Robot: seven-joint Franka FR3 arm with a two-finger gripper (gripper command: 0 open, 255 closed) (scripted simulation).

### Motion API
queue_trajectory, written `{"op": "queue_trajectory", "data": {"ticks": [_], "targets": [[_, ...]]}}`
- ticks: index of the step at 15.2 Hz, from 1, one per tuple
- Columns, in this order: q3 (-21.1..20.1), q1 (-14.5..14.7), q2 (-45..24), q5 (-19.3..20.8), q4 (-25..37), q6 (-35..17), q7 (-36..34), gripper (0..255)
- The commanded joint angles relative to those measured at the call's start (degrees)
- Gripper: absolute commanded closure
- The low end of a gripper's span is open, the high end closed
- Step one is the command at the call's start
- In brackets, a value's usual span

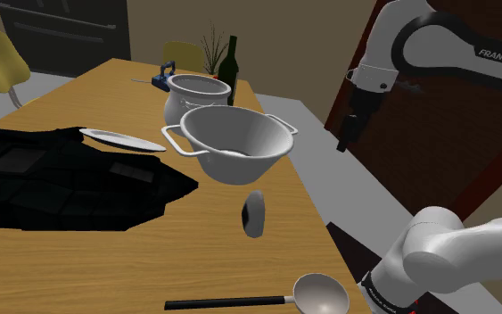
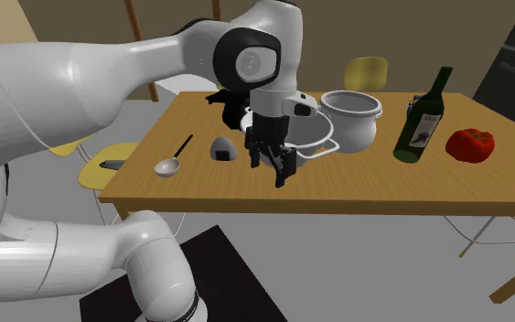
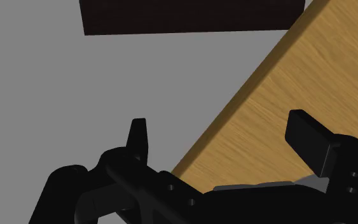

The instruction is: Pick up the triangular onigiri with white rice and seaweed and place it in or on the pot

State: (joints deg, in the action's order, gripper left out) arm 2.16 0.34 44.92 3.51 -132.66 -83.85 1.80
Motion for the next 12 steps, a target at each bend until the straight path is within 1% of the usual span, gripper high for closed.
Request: {"op": "queue_trajectory", "data": {"ticks": [1,7,12], "targets": [[0.00,0.00,0.00,0.00,0.00,0.00,0.00,0],[-9.84,0.61,7.26,-6.59,-6.36,-6.16,-14.40,0],[-19.32,0.98,9.89,-11.68,-8.87,-12.18,-26.54,0]]}}
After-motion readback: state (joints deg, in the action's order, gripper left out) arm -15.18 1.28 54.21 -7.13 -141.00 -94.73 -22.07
